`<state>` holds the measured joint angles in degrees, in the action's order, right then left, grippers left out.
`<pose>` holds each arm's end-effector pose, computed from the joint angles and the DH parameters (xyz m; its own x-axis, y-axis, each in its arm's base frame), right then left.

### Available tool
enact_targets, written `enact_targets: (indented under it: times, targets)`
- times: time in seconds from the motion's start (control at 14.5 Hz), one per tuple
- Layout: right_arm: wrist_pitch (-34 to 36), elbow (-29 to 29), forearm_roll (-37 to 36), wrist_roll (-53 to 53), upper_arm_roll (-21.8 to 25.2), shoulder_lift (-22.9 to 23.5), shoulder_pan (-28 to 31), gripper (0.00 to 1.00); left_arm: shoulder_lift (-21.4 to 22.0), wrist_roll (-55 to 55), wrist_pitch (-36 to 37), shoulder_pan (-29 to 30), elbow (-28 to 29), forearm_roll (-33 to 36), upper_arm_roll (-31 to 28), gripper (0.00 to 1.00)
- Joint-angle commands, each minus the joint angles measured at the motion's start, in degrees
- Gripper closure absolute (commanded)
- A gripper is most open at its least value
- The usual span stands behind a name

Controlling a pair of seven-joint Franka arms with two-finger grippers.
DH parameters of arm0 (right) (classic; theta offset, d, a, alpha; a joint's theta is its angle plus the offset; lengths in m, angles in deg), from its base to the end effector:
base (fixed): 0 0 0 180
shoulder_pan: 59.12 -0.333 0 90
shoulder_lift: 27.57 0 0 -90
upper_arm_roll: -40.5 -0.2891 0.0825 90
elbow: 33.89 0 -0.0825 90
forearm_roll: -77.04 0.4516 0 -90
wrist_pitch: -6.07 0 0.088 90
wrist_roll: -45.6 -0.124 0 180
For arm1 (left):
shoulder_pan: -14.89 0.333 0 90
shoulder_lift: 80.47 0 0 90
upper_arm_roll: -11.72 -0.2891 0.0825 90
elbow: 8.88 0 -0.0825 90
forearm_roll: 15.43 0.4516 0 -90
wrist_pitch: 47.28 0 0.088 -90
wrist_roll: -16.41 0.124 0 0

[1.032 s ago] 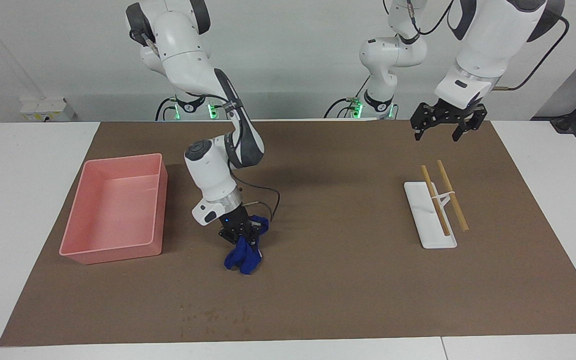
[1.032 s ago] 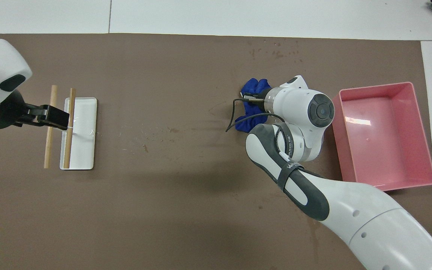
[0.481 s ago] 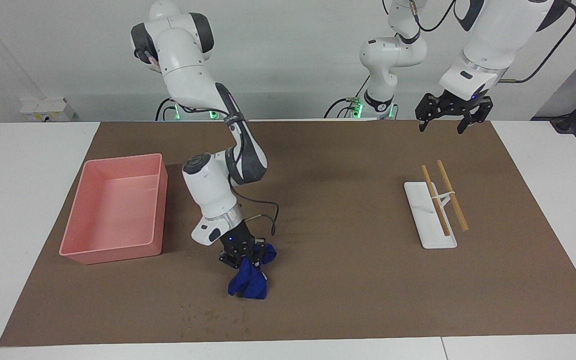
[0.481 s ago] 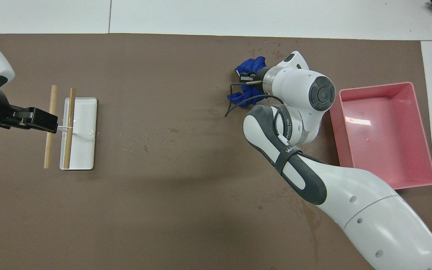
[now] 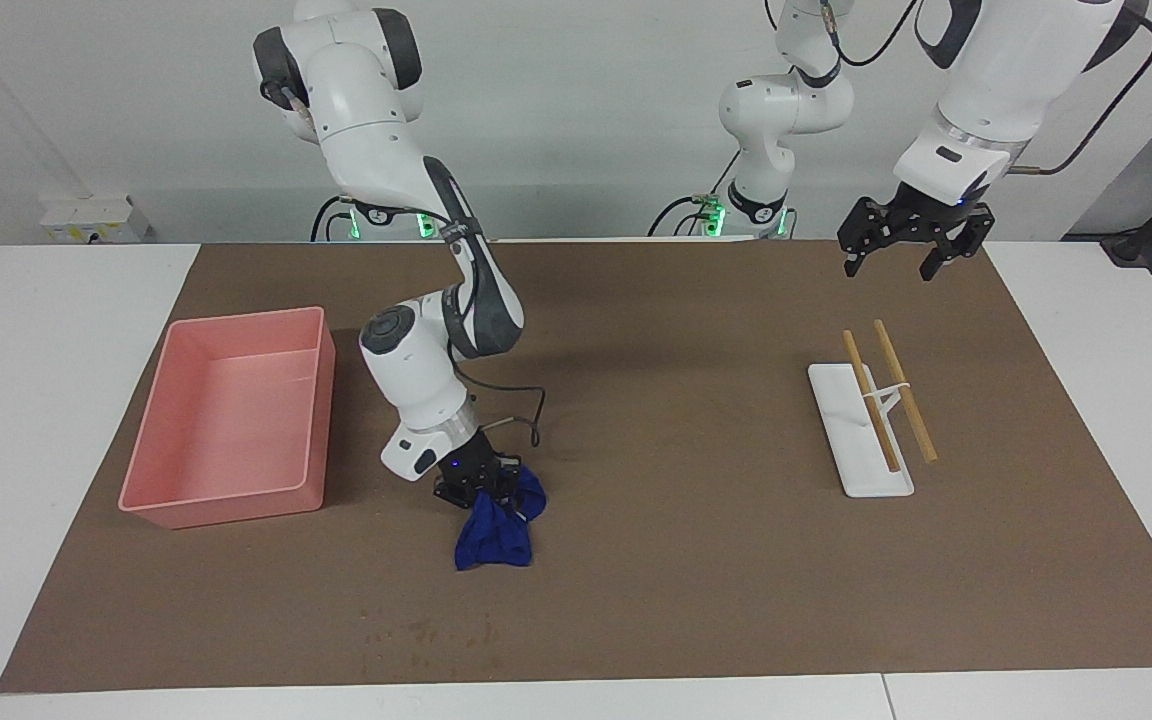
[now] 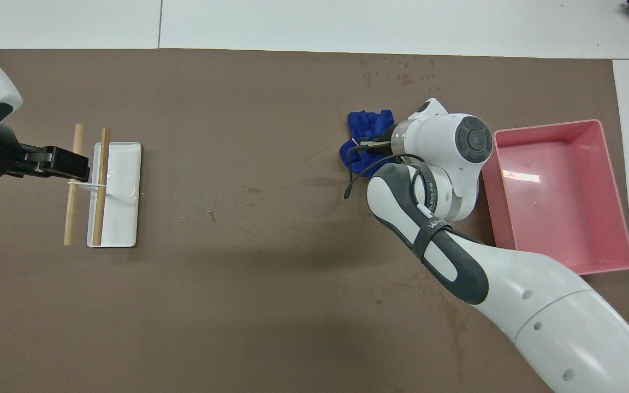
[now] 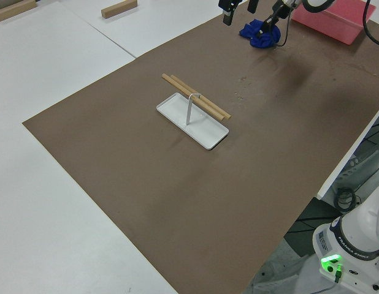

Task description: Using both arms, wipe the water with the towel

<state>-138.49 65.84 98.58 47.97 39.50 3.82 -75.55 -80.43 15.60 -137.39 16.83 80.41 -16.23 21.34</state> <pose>0.6966 0.2181 0.2019 0.9796 0.0302 0.1985 0.0856 -0.9570 -0.2771 0.6168 -0.0850 0.5879 0.9927 -0.1196 0.0148 -0.1198 -0.9927 0.0141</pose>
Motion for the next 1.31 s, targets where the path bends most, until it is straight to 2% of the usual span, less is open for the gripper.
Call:
enact_targets:
  times: [0.0,0.28,0.41,0.55,0.76,0.89,1.03,1.24]
  targets:
    - [11.27,5.82,0.08,-0.53,-0.31,-6.67,3.76,1.00,2.41,0.19,-1.74,1.40,3.42,-0.88,0.22,0.00]
    - [27.00,11.53,-0.44,-0.43,-0.23,-18.88,8.51,1.00,2.50,-0.16,-1.04,1.22,3.34,-0.88,0.31,0.00]
    - [36.58,10.93,-1.41,-0.96,0.21,-23.89,10.79,1.00,2.50,-0.16,-1.04,1.31,3.34,-0.88,0.31,0.00]
    - [43.54,9.44,-5.70,-0.87,0.30,-28.12,13.60,1.00,2.50,-0.16,-1.04,1.40,3.34,-0.88,0.31,0.00]
    - [53.48,4.61,-13.69,1.39,0.30,-31.64,17.73,1.00,2.50,-0.08,-1.04,1.40,3.34,-0.88,0.31,0.00]
    - [53.42,3.54,-18.79,10.50,0.30,-32.18,20.90,1.00,2.59,-0.08,-1.04,1.40,3.34,-0.88,0.31,0.00]
    - [46.25,4.06,-22.84,20.00,0.30,-31.92,24.68,1.00,2.50,-0.07,-1.04,1.40,3.34,-0.88,0.31,0.00]
    - [36.75,5.82,-28.30,27.15,0.30,-31.65,25.13,1.00,2.50,-0.16,-1.04,0.70,3.34,-0.88,0.49,0.00]
